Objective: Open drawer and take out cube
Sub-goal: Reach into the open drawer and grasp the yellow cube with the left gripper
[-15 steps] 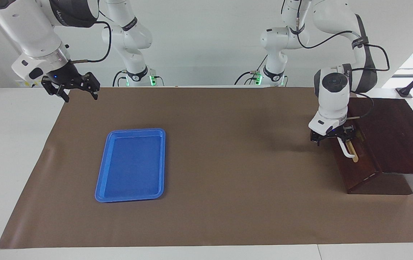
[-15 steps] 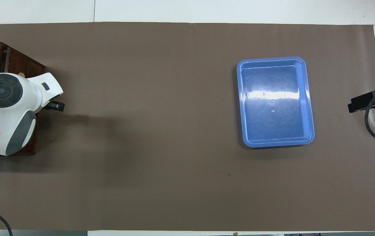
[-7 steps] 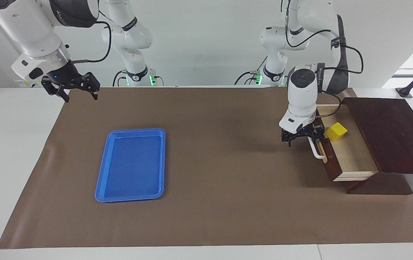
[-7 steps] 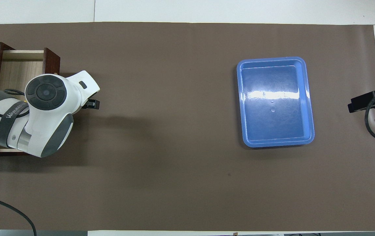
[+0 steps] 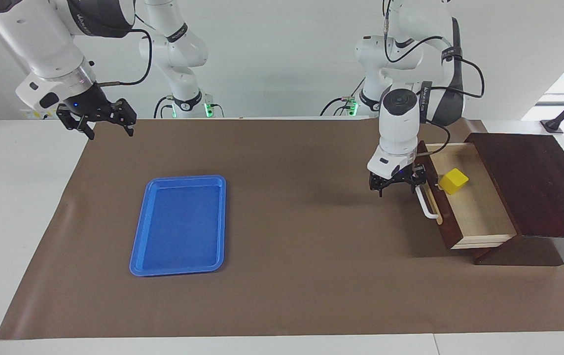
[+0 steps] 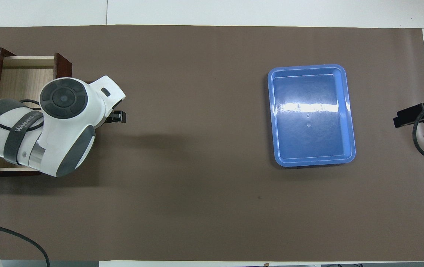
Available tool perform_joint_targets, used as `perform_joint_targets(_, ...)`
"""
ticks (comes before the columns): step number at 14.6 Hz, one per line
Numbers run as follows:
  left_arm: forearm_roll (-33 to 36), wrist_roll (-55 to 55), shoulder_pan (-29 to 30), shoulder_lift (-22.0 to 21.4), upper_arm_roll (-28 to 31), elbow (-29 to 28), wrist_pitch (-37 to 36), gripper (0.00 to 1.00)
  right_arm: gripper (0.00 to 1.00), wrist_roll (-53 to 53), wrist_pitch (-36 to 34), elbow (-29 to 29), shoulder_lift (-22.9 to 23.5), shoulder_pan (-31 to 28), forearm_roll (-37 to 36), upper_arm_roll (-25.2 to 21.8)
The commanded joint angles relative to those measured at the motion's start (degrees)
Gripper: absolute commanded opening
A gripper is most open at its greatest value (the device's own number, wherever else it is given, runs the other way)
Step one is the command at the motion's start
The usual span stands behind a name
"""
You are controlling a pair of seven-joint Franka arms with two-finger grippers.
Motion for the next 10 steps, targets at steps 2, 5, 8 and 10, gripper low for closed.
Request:
perform_joint_targets(2, -8.72, 0.21, 5.94, 4.79, 0.90, 19.19, -15.15, 1.00, 1.00, 0.70, -0.01, -1.02, -0.89, -1.10, -0.64, 0.80)
perform_joint_targets(5, -8.99, 0.73, 13.33, 3.13, 0.90, 19.05, -15.53, 1.00, 1.00, 0.70, -0.10, -1.02, -0.98, -1.10, -0.64, 0.80)
perform_joint_targets(8, -8.90, 1.26, 17.55, 2.33, 0.99, 16.68, -12.99, 1.00, 1.00, 0.52, -0.10, -1.11, -0.98, -1.10, -0.55, 0.80)
perform_joint_targets(10, -8.99, 1.17, 18.97, 0.06, 0.99, 10.73, -7.82, 1.00, 1.00, 0.35, -0.10, -1.11, -0.98, -1.10, -0.55, 0.80)
